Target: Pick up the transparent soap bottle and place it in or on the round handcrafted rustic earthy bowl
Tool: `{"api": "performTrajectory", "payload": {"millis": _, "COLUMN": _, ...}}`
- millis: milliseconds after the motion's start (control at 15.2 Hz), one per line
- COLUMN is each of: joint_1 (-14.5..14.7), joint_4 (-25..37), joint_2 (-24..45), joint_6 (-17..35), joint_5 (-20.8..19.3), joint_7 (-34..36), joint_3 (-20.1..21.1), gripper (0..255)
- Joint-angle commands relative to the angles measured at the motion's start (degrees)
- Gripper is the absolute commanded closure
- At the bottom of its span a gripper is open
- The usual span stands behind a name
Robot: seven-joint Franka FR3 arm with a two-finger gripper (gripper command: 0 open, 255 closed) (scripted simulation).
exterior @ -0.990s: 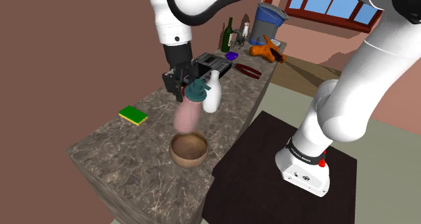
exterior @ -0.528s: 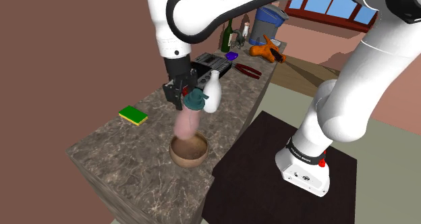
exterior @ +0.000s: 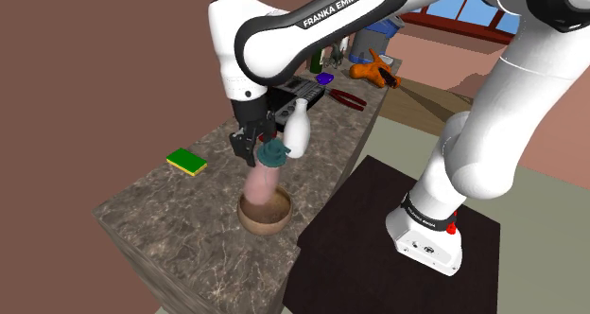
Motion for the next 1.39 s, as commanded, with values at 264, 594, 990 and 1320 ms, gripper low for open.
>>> {"api": "performTrajectory", "payload": {"millis": 264, "joint_1": 0.1, "joint_4": -0.8, "joint_2": 0.7, "joint_6": 1.6, "joint_5": -0.1, "joint_7": 0.1, "joint_3": 0.0, "gripper": 255}}
{"api": "performTrajectory", "payload": {"millis": 594, "joint_1": 0.1, "joint_4": -0.8, "joint_2": 0.7, "joint_6": 1.6, "joint_5": -0.1, "joint_7": 0.1, "joint_3": 0.0, "gripper": 0}}
{"api": "performTrajectory", "payload": {"millis": 990, "joint_1": -0.1, "joint_4": 2.2, "joint_2": -0.1, "joint_6": -2.3, "joint_5": -0.1, "joint_7": 0.0, "joint_3": -0.1, "gripper": 0}}
{"api": "performTrajectory", "payload": {"millis": 1320, "joint_1": -0.3, "joint_4": 5.2, "joint_2": -0.6, "joint_6": -5.7, "joint_5": -0.1, "joint_7": 0.0, "joint_3": -0.2, "gripper": 0}}
